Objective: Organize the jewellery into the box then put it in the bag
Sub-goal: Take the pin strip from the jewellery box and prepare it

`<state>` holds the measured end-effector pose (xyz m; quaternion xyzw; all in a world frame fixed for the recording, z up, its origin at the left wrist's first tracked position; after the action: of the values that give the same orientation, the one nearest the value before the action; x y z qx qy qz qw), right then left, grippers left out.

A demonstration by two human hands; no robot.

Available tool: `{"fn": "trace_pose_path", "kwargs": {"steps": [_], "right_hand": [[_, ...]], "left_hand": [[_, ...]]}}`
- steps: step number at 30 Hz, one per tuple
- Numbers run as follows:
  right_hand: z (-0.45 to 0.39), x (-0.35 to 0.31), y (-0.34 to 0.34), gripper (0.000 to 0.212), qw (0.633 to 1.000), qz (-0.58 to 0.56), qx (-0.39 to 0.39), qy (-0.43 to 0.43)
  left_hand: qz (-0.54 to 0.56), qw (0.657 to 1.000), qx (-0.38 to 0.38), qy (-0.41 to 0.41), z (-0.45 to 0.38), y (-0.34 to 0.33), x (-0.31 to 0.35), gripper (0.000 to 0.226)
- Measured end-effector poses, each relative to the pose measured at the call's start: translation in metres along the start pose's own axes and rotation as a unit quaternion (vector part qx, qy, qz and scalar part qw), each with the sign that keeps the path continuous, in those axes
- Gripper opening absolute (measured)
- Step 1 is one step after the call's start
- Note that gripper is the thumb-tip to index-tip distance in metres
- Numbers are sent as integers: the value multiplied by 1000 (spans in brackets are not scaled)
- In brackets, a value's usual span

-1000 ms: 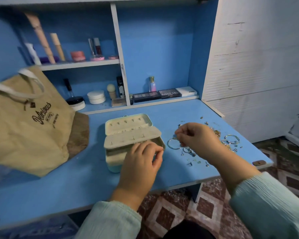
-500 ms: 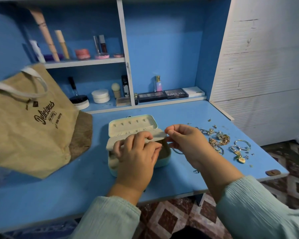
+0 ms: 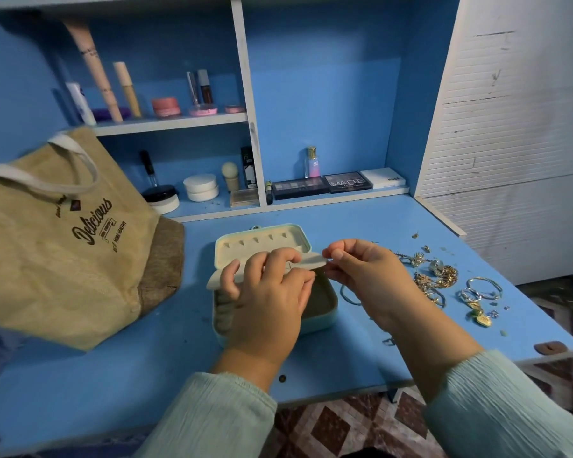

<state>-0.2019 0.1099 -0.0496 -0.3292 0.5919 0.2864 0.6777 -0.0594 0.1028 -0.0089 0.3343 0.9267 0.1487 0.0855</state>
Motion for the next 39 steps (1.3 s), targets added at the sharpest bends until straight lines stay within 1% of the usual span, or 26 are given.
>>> {"fn": "trace_pose_path", "kwargs": {"steps": [11,16,20,28,30,36,39], "right_hand": [[0,3,1,19,1000,-18,-5,1],[1,3,0,19,1000,-24,0,-1],[1,2,0,18,1000,-27,-1,-2],[2,-4,-3,18,1000,-24,-2,-1],[3,-4,-3,18,1000,-23,-2,-1],[5,-6,-2,18,1000,-9,-1,-6],[5,-5,-1,18,999,37,-4,-5]], "left_hand": [[-41,999,15,-13,5,-3,2,21],[-56,998,23,-5,4,-3,2,22],[-50,998,27,-13,2,-2,4,23],[-43,997,19,-57,-2,-9,5,11],[-42,997,22,-64,-3,-9,4,12],[-14,998,30,-59,-6,-8,5,9],[-12,999,27,-43,-4,-6,2,7]]}}
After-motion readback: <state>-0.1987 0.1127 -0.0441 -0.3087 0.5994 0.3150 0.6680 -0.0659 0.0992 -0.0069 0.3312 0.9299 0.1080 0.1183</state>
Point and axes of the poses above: each hand's wrist, its own z-axis away from the middle knuckle, its own y-axis out of the back of the hand, x = y × z, the point moved 8 cm from there along -z, towards the middle knuckle, and after that the axes turned 12 degrees about x, right-handed, at the moved point
